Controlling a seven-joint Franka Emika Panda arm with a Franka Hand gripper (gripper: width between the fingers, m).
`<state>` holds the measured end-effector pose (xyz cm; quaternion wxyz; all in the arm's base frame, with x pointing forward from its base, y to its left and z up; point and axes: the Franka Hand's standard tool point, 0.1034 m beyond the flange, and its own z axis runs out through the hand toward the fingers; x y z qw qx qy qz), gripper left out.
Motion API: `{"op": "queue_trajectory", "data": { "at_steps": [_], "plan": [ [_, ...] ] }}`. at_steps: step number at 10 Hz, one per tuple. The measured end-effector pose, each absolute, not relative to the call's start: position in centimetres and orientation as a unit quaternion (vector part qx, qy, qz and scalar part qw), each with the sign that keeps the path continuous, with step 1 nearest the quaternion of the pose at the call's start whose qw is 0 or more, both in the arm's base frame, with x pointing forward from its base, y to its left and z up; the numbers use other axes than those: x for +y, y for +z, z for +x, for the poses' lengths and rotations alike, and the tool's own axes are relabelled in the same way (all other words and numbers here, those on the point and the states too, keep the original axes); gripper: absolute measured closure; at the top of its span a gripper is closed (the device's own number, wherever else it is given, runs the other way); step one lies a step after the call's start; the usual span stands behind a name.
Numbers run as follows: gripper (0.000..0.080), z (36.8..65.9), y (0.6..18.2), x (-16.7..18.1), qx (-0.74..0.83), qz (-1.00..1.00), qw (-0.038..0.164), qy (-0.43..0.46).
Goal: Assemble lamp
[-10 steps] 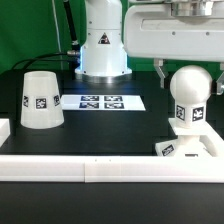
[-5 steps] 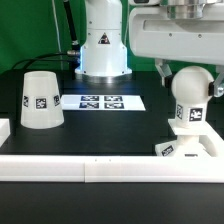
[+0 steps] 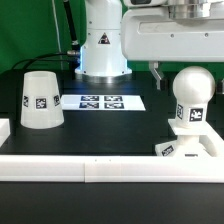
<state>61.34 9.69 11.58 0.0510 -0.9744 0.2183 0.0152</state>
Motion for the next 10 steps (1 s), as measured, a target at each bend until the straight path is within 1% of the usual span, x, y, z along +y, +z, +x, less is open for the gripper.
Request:
{"op": "queue_trajectory", "data": {
  "at_steps": [1, 4, 7, 8, 10],
  "plan": [
    [0.0101, 61.3, 11.6, 9.9, 0.187, -0.981, 0.052, 0.014],
    [0.0101, 61.4, 11.6, 9.7, 0.015, -0.999, 0.052, 0.004],
    [0.0101, 61.7, 12.0, 10.4, -0.101, -0.994, 0.052, -0.005],
    [0.0101, 61.7, 12.0, 10.7, -0.116, -0.992, 0.053, -0.007],
    [0.0101, 61.7, 12.2, 10.8, -0.214, -0.976, 0.048, -0.009]
  ]
}}
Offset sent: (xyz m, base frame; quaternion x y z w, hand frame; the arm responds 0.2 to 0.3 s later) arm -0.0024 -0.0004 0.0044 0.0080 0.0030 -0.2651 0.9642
